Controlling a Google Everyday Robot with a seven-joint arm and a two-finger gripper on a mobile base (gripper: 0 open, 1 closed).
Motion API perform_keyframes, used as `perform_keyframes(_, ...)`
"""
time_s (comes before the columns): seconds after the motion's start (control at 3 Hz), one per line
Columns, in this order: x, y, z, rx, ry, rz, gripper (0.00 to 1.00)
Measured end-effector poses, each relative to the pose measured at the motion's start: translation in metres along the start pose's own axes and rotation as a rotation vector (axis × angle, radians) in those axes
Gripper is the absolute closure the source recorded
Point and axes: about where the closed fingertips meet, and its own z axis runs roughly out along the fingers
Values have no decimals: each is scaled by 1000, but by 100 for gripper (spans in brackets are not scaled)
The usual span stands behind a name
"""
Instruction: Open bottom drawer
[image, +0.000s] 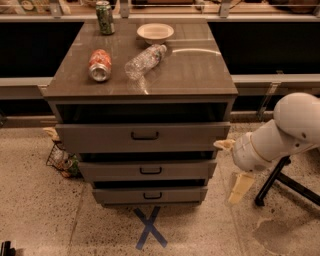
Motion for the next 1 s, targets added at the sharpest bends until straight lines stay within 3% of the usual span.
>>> perform_keyframes(0.33,16,-2,51,-27,53,-60,0)
perform_keyframes(0.67,16,-2,54,-26,51,-61,0)
perform_keyframes(1.0,30,-19,104,2,12,-68,0)
